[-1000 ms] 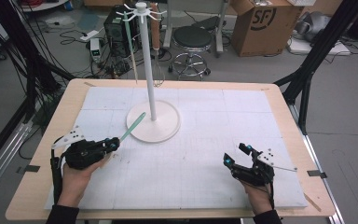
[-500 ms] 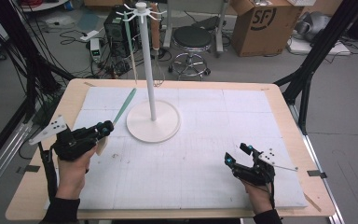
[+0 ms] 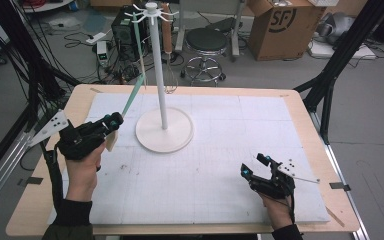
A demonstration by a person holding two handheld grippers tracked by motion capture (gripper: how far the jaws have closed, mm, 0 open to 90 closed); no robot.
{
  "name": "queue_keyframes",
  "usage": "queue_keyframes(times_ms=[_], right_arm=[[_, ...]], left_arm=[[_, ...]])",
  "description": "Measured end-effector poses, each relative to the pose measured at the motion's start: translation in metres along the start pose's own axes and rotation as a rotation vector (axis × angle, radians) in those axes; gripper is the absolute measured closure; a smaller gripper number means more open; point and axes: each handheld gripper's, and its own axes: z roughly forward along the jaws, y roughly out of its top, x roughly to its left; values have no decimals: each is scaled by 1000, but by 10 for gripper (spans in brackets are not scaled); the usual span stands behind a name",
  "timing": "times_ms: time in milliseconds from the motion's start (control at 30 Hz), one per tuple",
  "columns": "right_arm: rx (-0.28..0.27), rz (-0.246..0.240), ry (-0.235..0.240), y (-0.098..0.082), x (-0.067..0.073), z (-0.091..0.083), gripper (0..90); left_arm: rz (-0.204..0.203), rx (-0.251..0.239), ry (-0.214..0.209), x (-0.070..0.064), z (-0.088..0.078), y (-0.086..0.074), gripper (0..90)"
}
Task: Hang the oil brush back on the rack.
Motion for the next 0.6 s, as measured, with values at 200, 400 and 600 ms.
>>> queue_keyframes(times_ms=[200,400,600], right_arm=[[-6,4,11,0,-2,1,223],[3,22,5,-1,-8,3,222],[-9,35,1,-2,-12,1,222]], left_arm=[[-12,-77,-6,0,7,13,833],[3,-108,-4,0,16,25,834],[-6,-137,-10,2,18,34,833]])
